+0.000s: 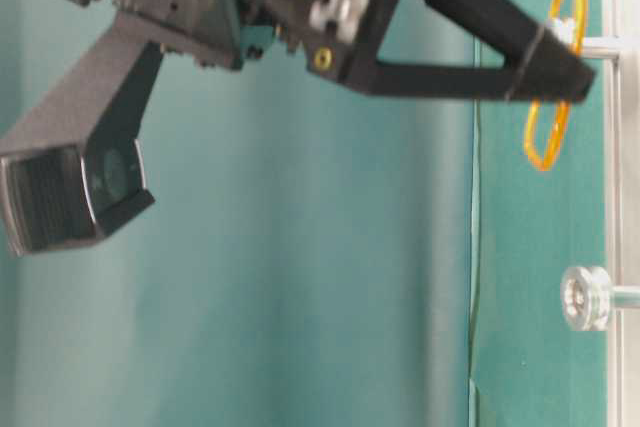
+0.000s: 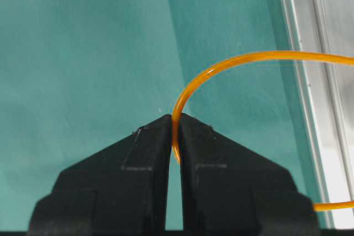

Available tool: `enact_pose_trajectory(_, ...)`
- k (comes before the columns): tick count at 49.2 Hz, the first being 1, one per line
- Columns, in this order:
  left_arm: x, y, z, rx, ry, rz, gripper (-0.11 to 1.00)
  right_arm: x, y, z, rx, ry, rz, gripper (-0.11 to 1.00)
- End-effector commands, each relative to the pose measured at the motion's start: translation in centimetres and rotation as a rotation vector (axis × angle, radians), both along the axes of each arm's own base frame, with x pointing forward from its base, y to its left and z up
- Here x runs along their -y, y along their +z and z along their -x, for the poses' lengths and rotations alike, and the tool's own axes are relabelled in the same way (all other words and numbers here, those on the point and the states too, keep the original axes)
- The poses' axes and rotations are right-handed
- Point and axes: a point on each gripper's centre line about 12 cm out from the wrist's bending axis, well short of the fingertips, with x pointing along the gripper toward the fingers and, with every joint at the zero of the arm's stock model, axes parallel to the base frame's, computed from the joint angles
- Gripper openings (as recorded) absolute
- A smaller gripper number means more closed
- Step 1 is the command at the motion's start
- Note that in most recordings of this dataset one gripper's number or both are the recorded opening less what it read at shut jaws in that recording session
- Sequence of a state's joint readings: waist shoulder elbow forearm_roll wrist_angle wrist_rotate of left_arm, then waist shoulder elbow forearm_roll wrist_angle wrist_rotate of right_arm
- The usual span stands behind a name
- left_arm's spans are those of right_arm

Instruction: Hook the rubber onto the shaft.

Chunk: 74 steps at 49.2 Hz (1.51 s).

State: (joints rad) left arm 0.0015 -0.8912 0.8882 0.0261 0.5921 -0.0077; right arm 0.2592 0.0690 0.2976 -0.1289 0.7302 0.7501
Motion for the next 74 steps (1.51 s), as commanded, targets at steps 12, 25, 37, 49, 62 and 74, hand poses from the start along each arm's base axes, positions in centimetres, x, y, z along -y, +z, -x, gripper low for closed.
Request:
enact_pose_trajectory(12, -0.1, 1.2, -0.4, 0.031, 0.001, -0.003, 0.00, 0.8, 1.4, -1.5, 0.048, -0.144, -0.078, 0.07)
enact_pose_trajectory(25, -0.1, 1.2, -0.4, 0.031, 0.001, -0.003, 0.00, 1.7, 1.6, -2.8, 0.089, -0.291, -0.168, 0.07)
enact_pose_trajectory(37, -0.1, 1.2, -0.4, 0.031, 0.001, -0.003, 0.00, 2.2, 1.3, -3.3, 0.088, -0.396, -0.223, 0.07)
enact_pose_trajectory(49, -0.1, 1.2, -0.4, 0.031, 0.001, -0.004, 0.00, 2.4, 1.2, -3.8, 0.116, -0.454, -0.273, 0.07)
enact_pose_trajectory(62, -0.1, 1.2, -0.4, 0.029, 0.001, -0.003, 0.00, 2.5, 1.0, -4.2, 0.116, -0.483, -0.290, 0.07)
enact_pose_trajectory(74, -0.1, 1.2, -0.4, 0.029, 0.001, -0.003, 0.00, 2.5, 1.0, -4.4, 0.115, -0.500, -0.300, 0.07)
